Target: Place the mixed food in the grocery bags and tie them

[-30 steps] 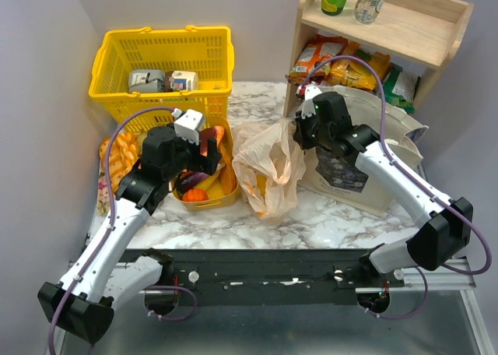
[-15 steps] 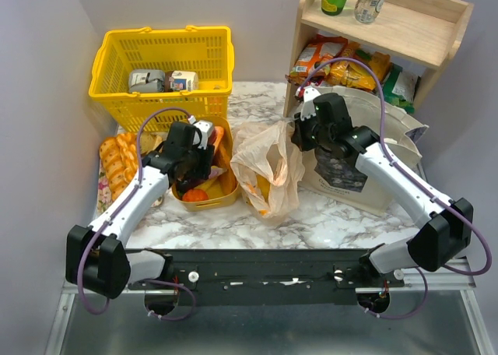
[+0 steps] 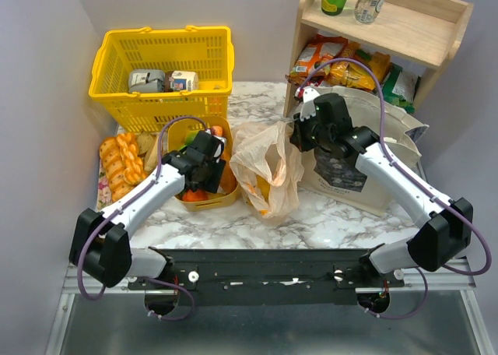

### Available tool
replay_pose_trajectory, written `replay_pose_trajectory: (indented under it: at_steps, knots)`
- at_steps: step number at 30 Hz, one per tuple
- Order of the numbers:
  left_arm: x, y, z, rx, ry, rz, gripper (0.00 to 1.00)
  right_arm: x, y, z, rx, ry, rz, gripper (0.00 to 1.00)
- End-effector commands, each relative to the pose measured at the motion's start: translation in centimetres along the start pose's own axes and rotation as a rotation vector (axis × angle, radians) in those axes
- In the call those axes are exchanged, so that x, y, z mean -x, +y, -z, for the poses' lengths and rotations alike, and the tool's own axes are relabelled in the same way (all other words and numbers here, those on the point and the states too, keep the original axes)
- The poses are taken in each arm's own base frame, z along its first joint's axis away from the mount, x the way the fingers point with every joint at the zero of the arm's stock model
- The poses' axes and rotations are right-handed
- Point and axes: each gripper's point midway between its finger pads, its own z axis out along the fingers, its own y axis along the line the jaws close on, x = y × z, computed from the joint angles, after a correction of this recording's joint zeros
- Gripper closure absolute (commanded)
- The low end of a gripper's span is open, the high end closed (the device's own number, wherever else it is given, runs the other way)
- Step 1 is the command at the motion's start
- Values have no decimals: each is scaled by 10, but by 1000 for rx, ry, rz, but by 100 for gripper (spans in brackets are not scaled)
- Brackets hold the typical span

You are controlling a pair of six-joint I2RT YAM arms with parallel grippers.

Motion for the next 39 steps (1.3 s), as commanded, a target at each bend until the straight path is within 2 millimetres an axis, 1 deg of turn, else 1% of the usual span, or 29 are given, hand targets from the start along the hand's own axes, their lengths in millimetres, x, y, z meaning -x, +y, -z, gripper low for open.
replay_pose_trajectory:
  at_steps: [1,2,5,9,13,16,17,19,20,23,28,29,32,34,35,36,37,38,39]
  knots:
    - [2,27,-5,144,1,-12,30,-4,-1,-1,14,-2,11,93]
    - [9,29,-5,162,-7,-18,22,-4,-1,-1,14,0,11,93]
    - [21,36,-9,203,-20,-51,15,-3,-1,1,16,-6,12,93]
    - [23,43,-12,260,11,-18,13,-3,1,3,22,-11,18,93]
    - [23,39,-17,258,2,58,12,-2,2,3,33,-13,26,93]
    - [16,40,-21,277,6,127,13,-1,4,3,45,-16,32,93]
    - [11,40,-24,282,19,140,14,-2,5,3,48,-14,32,93]
    - [10,36,-28,272,13,195,16,-1,6,3,53,-15,36,93]
    - [5,34,-31,267,20,209,18,-1,6,3,55,-15,36,93]
    - [3,30,-36,253,6,269,20,-1,7,3,59,-18,38,93]
    - [5,27,-38,235,-28,309,27,0,7,5,63,-23,41,93]
    - [2,26,-39,233,-30,315,29,1,8,6,64,-24,41,93]
    - [0,27,-42,237,-27,318,33,0,9,5,75,-22,41,93]
    - [0,26,-44,234,-28,325,33,0,10,5,79,-22,43,93]
    - [-6,26,-48,236,-13,320,33,1,11,6,81,-26,44,93]
    - [-5,25,-50,233,-17,324,34,2,11,7,81,-28,45,93]
    - [-6,25,-51,233,-17,327,35,2,10,7,80,-30,45,93]
    - [-6,25,-51,233,-19,332,42,2,11,7,81,-30,45,93]
    - [-4,23,-50,222,-27,337,45,2,11,7,81,-30,47,93]
